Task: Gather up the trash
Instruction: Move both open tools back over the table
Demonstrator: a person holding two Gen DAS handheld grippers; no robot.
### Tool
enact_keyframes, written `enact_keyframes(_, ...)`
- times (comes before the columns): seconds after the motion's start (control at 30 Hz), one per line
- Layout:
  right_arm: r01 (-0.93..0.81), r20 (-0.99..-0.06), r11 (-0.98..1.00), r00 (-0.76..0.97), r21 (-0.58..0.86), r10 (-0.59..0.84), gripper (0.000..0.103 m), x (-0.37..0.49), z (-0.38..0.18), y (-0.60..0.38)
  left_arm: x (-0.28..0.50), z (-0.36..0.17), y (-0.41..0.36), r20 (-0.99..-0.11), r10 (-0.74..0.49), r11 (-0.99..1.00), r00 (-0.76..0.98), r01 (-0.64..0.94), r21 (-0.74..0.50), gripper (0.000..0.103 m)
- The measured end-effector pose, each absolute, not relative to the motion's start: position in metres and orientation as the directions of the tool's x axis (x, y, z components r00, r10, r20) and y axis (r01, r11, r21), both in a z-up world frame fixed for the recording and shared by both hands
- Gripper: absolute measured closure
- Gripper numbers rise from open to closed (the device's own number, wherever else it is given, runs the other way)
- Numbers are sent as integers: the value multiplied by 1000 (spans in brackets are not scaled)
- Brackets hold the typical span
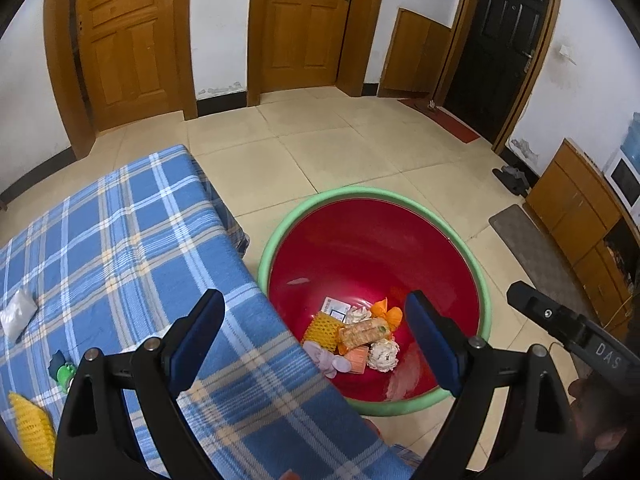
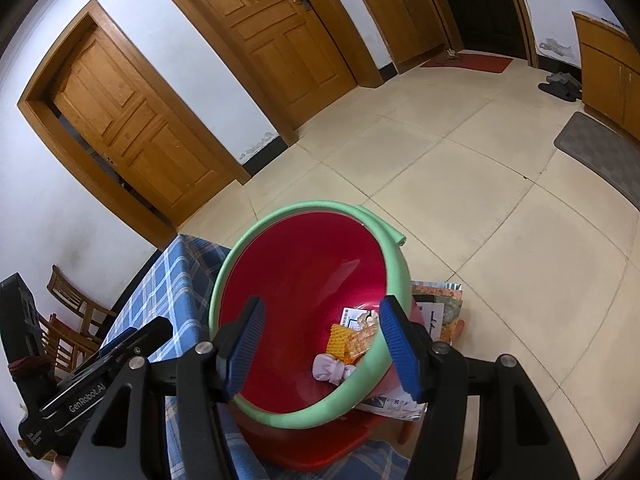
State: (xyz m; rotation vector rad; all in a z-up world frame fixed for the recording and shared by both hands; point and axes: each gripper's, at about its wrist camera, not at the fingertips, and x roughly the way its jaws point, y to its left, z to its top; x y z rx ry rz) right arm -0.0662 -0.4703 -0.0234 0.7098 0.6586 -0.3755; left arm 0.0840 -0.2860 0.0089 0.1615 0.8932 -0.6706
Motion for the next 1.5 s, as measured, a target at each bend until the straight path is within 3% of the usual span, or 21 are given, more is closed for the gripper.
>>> enact_keyframes(0.47,465,-655,749,754,472,-55,35,-58,-10,-445,89,26,-236,-750,-437,838,496,527,-139,13)
enact_keyframes(1.5,448,-714,804,699,392,-42,33,-36,-1,-390,193,21,-35,-774,-168,976,610,215,-42,13)
